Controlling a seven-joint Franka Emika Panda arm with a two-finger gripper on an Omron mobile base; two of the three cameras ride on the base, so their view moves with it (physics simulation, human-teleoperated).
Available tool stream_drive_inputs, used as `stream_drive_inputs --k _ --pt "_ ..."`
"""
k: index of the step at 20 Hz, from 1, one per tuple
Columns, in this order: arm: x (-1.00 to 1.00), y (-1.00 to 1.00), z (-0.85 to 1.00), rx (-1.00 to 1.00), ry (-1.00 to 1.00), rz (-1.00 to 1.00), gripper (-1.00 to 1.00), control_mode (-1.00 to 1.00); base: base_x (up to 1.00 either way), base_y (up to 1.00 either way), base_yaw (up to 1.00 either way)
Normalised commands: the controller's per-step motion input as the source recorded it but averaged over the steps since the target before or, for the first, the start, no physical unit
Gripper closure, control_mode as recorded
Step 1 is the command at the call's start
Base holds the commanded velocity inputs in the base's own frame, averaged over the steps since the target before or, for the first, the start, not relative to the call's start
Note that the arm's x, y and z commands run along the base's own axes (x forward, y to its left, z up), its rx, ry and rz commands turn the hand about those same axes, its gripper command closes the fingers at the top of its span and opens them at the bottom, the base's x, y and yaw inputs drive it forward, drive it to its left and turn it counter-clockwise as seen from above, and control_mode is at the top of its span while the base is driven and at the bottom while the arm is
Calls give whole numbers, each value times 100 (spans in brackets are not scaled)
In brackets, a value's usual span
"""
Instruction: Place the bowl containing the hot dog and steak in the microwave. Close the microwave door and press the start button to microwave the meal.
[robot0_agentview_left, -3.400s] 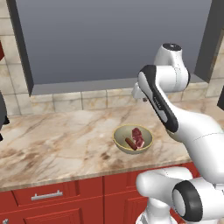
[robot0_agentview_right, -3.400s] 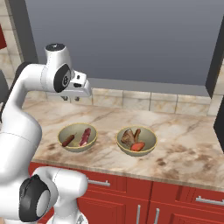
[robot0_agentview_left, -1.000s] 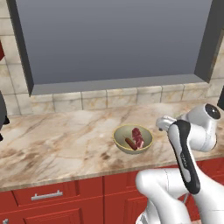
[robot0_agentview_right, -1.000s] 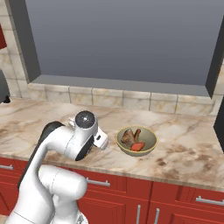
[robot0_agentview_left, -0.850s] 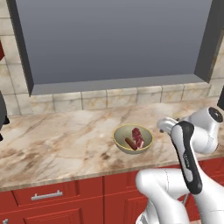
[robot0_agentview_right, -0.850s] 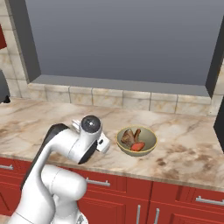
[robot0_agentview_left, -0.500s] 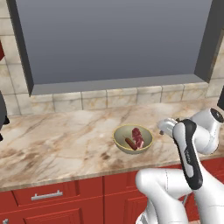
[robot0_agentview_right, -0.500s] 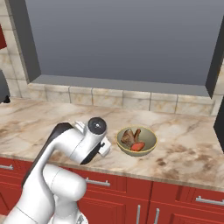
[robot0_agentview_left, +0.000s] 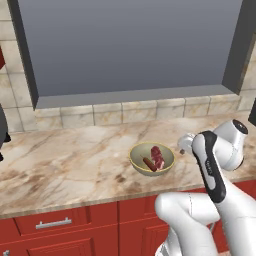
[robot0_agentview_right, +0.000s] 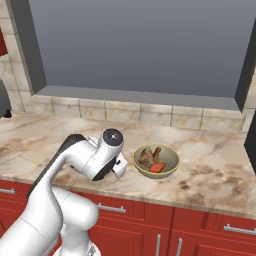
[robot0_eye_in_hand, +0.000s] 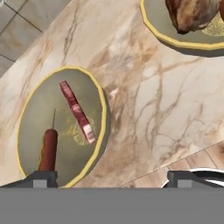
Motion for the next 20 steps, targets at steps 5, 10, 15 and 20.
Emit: stream_drive_inputs --k 5,10,15,20 --pt "20 0 -20 0 7 0 -100 -100 0 0 0" --pt "25 0 -29 0 5 0 -100 -100 0 0 0" --pt "28 0 -28 0 5 0 -100 -100 0 0 0" --pt "26 0 -24 0 5 0 -100 -100 0 0 0"
